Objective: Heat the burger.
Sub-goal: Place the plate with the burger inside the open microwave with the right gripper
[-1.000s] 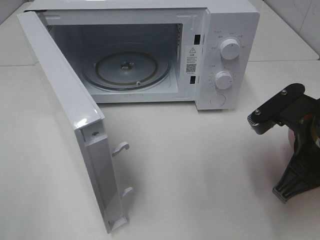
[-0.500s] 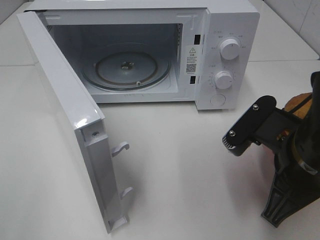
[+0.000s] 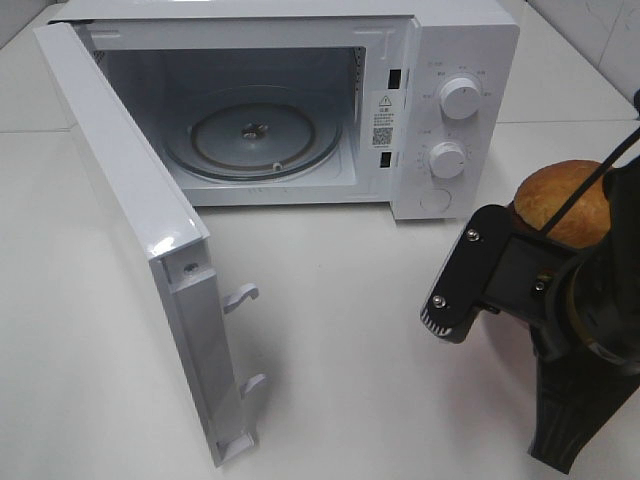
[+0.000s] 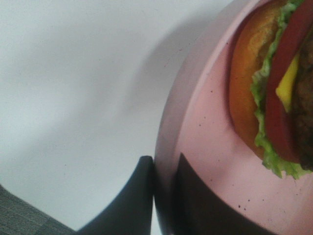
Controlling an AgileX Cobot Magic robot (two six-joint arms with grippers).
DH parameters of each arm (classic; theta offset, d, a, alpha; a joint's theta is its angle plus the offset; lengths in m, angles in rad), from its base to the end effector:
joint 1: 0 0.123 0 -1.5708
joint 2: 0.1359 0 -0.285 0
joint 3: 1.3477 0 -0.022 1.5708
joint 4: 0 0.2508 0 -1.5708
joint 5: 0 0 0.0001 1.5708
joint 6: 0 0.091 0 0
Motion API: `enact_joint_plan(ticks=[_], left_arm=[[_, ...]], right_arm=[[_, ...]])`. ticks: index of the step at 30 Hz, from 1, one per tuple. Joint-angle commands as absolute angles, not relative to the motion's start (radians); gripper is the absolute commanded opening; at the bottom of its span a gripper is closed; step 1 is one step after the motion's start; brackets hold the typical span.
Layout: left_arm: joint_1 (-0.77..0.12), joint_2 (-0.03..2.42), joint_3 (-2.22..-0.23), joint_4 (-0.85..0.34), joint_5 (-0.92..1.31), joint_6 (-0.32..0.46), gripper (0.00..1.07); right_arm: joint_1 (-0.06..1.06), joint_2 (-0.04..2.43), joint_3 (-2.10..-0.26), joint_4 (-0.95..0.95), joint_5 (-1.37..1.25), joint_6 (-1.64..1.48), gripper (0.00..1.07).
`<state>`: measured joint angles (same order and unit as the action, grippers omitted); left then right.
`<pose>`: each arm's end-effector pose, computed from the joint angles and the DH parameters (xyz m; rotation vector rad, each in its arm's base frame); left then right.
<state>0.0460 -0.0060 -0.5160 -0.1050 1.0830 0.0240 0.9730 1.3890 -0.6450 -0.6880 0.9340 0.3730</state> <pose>-0.0084 -0.0088 0.2802 -0.0148 2.0410 -0.0818 0.1551 0.1451 0.1942 -1.3492 2.3972 -0.6179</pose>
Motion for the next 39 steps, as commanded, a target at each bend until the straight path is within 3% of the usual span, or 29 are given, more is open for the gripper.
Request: enact_joint_plan(ticks=[1, 12, 22, 39], left_arm=[[0.049, -0.016, -0.514, -0.106, 1.067, 0.024, 1.00], [0.049, -0.016, -0.514, -0.106, 1.067, 0.024, 1.00], [0.049, -0.016, -0.514, -0.106, 1.067, 0.024, 1.00], [0.049, -0.016, -0.514, -0.106, 1.067, 0.024, 1.00]], right_arm=[[0.977, 1.377, -0.648, -0.750, 0.946, 0.337, 0.02], [0.977, 1.377, -0.648, -0.766, 0.892, 0.302, 0.02], [1.107, 1.377, -0.648, -0.787, 0.851, 0.302, 0.02], [1.108, 1.377, -0.648, -0.878, 0.731, 0.116, 0.03]])
